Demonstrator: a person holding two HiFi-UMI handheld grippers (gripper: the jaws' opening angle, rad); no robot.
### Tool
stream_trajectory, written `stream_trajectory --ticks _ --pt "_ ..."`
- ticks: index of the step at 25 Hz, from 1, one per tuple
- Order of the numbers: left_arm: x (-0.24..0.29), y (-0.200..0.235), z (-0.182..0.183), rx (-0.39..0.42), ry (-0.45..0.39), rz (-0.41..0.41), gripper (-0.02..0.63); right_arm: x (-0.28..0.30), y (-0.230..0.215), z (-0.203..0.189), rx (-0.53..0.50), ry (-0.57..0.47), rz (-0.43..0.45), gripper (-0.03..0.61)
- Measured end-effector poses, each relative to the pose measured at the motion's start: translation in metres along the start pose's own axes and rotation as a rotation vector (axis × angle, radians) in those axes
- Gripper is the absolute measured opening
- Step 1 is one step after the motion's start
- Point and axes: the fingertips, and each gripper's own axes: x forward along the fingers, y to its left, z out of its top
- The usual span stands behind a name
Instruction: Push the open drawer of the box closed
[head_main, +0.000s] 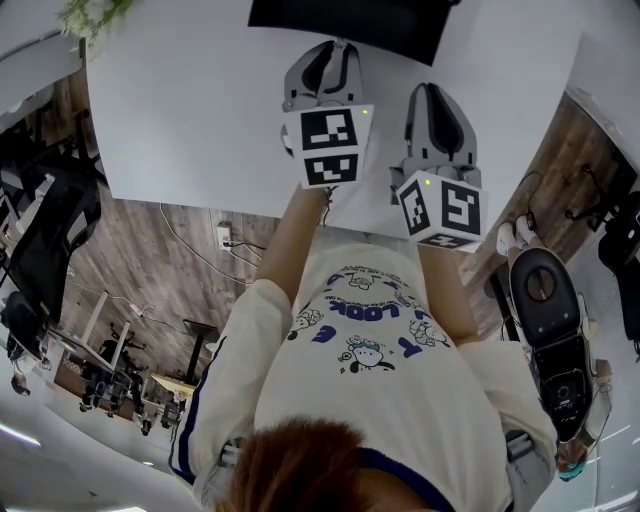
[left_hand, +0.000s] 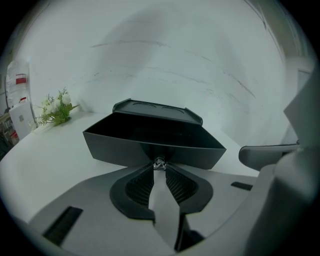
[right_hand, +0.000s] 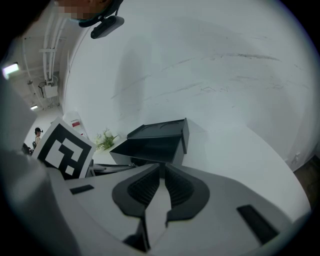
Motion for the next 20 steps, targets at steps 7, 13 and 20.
stream_trajectory --ticks 7,13,20 --pt "0.006 0.002 0.008 0.005 -0.003 -0.005 0.081 0.004 -0.002 0.0 0.011 0.007 -0.004 0.043" --pt "0.018 0.0 0.014 0.018 -0.001 -0.01 0.081 0.007 -0.008 -0.003 0.02 0.015 -0.005 0.044" --pt "0.026 -0.001 0.021 0.039 0.002 -0.019 0.081 0.015 -0.009 -0.003 0.025 0.015 0.001 0.043"
